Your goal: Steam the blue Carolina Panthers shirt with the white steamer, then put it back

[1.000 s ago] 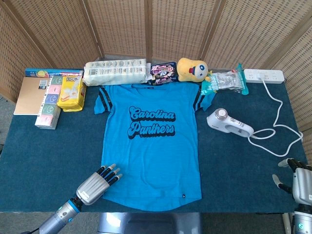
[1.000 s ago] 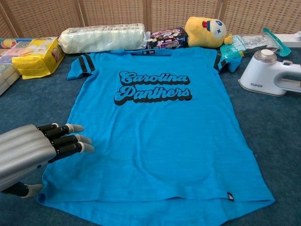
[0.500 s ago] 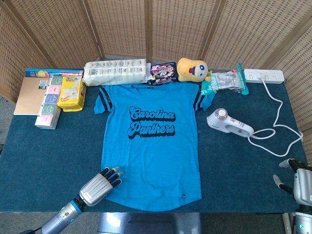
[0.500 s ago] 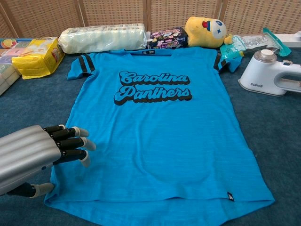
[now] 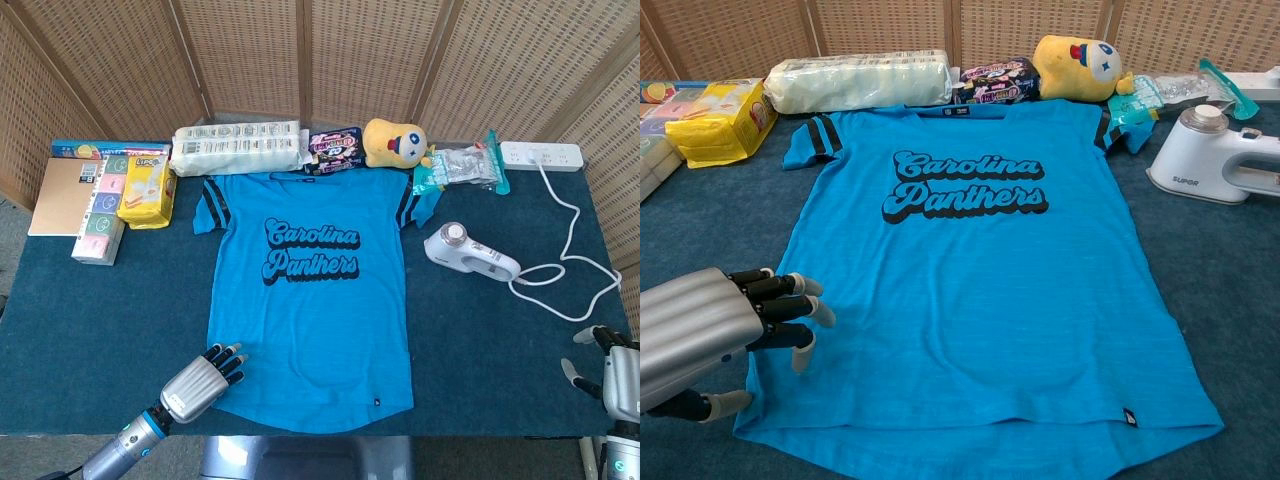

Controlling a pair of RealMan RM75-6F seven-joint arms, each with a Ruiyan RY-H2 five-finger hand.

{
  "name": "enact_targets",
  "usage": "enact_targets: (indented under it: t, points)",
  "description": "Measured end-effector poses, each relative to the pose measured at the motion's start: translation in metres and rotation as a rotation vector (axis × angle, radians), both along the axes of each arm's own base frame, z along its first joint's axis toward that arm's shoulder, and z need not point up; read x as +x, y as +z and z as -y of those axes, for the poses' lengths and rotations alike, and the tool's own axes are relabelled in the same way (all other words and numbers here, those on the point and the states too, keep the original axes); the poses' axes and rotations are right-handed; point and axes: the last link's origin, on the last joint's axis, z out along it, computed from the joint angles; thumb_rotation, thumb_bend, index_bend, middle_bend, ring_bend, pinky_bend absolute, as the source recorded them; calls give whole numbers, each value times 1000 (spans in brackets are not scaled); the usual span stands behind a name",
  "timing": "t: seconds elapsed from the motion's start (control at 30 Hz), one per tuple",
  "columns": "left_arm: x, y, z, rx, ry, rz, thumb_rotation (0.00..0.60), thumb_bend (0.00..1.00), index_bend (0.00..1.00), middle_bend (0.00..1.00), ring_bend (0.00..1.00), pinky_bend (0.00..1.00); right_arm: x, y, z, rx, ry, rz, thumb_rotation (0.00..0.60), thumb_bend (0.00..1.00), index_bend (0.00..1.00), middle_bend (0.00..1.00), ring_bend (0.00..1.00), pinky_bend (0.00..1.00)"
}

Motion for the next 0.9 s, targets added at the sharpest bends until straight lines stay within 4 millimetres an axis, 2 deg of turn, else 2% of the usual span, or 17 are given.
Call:
enact_targets:
  t: [0.2,0.4,0.9]
  points:
    - [-6,5,1,-4,6,-25,600,214,503,271,165,259,0,1,-1,-4,-1,1,600,262,461,462,441,426]
    - [-13,9,2,-6,13,-45,600,269,557,281,166,259,0,1,-3,-6,1,4,600,262,461,462,443,426]
    - [-19,9,-1,-15,26,-91,600,332,583,281,165,259,2,3,-4,-15,5,11,600,262,461,462,444,426]
